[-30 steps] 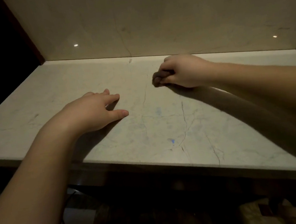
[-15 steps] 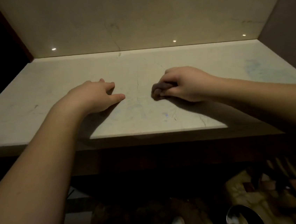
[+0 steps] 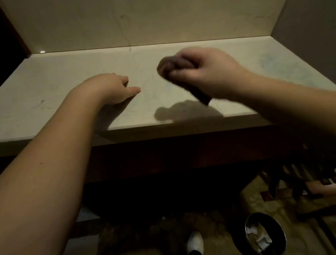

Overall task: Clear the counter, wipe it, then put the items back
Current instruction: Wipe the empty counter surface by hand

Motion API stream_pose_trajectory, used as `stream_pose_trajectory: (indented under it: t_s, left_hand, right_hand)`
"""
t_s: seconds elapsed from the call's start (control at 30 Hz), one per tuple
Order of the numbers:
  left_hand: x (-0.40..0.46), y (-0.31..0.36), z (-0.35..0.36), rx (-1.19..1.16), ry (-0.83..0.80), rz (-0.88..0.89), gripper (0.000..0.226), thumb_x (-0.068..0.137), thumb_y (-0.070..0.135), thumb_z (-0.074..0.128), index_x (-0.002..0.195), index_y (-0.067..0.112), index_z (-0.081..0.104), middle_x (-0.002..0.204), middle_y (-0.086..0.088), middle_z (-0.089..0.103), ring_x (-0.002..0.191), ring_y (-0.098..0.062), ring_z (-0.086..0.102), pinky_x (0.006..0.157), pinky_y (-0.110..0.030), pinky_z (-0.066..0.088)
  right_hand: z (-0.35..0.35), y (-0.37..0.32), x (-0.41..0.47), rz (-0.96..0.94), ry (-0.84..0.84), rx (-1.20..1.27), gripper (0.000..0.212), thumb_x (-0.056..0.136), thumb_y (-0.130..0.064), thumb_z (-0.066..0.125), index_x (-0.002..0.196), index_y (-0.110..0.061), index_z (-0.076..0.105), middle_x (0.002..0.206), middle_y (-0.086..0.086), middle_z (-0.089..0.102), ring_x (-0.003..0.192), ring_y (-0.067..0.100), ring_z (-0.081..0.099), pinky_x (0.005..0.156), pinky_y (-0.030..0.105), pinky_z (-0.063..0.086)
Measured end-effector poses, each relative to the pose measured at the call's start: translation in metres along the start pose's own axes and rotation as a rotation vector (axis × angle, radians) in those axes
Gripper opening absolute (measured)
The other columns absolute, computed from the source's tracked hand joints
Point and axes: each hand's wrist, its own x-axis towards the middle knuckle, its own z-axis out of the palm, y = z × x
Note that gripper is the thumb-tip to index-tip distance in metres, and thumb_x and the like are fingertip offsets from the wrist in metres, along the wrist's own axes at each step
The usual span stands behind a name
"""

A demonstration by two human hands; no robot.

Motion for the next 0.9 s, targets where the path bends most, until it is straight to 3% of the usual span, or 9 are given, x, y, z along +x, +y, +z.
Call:
stream_pose_trajectory:
  t_s: [0.1, 0.27, 0.4, 0.53, 0.73, 0.9]
  left_hand:
    - [-0.001, 0.0, 0.0, -0.009, 0.005, 0.014, 0.065, 0.092, 0.066, 0.035, 0.139, 0.022, 0.045, 0.144, -0.008, 0.046, 0.126, -0.034, 0.044, 0.099, -0.048, 0.036]
    - [-0.001, 0.0, 0.0, -0.003, 0.002, 0.015, 0.066, 0.094, 0.065, 0.034, 0.142, 0.022, 0.042, 0.146, -0.008, 0.043, 0.13, -0.034, 0.041, 0.101, -0.049, 0.035]
    - [0.001, 0.002, 0.001, 0.012, -0.005, 0.004, 0.068, 0.094, 0.065, 0.033, 0.146, 0.022, 0.037, 0.15, -0.008, 0.038, 0.132, -0.035, 0.039, 0.103, -0.049, 0.034]
    - [0.001, 0.002, 0.002, 0.017, -0.001, 0.007, 0.067, 0.094, 0.065, 0.033, 0.144, 0.021, 0.04, 0.148, -0.009, 0.042, 0.129, -0.035, 0.042, 0.101, -0.049, 0.037]
    - [0.001, 0.001, 0.002, 0.021, 0.011, 0.02, 0.068, 0.093, 0.066, 0.034, 0.145, 0.022, 0.039, 0.147, -0.008, 0.042, 0.128, -0.034, 0.044, 0.098, -0.047, 0.039]
    - [0.003, -0.002, 0.004, 0.027, 0.044, 0.037, 0.067, 0.091, 0.069, 0.033, 0.138, 0.022, 0.046, 0.142, -0.008, 0.048, 0.122, -0.032, 0.048, 0.092, -0.044, 0.042]
  right_hand:
    - [-0.012, 0.028, 0.025, 0.196, -0.113, -0.109, 0.022, 0.088, -0.043, 0.06, 0.102, -0.026, 0.066, 0.083, -0.01, 0.063, 0.077, 0.005, 0.058, 0.06, 0.022, 0.044]
    - [0.0, 0.055, 0.038, 0.298, -0.183, -0.283, 0.026, 0.09, -0.043, 0.058, 0.108, -0.025, 0.063, 0.094, -0.003, 0.061, 0.085, 0.016, 0.054, 0.068, 0.03, 0.037]
    - [0.024, 0.044, 0.014, 0.113, -0.168, -0.337, 0.023, 0.088, -0.032, 0.061, 0.104, -0.015, 0.066, 0.101, 0.004, 0.062, 0.093, 0.021, 0.054, 0.071, 0.028, 0.033]
    - [0.031, 0.033, -0.014, -0.119, -0.287, -0.312, 0.02, 0.088, -0.026, 0.062, 0.105, -0.015, 0.065, 0.1, 0.002, 0.06, 0.092, 0.019, 0.054, 0.077, 0.031, 0.041]
    - [0.024, 0.046, 0.036, 0.066, -0.206, -0.465, 0.025, 0.092, -0.034, 0.057, 0.104, -0.014, 0.064, 0.103, 0.006, 0.062, 0.096, 0.026, 0.055, 0.076, 0.034, 0.039]
    - [0.026, 0.036, 0.015, -0.049, -0.251, -0.414, 0.022, 0.09, -0.029, 0.062, 0.107, -0.015, 0.065, 0.104, 0.003, 0.062, 0.098, 0.02, 0.055, 0.075, 0.026, 0.034]
